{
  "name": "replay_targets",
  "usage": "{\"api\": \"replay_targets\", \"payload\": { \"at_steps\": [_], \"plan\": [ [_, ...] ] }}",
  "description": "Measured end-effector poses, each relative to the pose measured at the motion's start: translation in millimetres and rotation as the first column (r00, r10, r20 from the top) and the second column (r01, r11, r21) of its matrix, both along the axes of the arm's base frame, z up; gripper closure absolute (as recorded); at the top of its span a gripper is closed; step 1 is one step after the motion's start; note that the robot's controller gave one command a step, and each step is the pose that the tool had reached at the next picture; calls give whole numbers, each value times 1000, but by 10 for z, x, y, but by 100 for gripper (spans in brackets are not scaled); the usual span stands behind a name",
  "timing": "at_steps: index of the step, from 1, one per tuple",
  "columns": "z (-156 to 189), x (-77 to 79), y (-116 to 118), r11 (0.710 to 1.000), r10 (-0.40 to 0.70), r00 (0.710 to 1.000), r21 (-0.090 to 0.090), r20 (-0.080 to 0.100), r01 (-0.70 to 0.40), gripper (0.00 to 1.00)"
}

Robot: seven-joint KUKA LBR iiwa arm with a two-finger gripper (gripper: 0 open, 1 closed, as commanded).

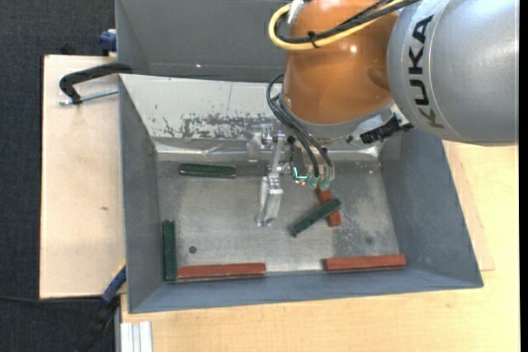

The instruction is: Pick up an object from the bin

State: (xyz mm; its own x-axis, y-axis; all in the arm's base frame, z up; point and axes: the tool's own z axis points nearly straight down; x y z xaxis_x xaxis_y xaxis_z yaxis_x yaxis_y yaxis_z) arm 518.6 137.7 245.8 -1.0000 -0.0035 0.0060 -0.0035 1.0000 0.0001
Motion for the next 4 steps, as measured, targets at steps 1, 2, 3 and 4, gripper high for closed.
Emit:
{"api": "replay_targets", "payload": {
  "at_steps": [1,2,3,4],
  "plan": [
    [-258,378,175,999,-47,999,6,23,47,0],
    [-879,795,447,995,-101,995,2,6,101,0],
    [-844,785,441,997,-80,997,2,9,80,0],
    [-898,842,592,985,-170,985,4,10,170,0]
  ]
}}
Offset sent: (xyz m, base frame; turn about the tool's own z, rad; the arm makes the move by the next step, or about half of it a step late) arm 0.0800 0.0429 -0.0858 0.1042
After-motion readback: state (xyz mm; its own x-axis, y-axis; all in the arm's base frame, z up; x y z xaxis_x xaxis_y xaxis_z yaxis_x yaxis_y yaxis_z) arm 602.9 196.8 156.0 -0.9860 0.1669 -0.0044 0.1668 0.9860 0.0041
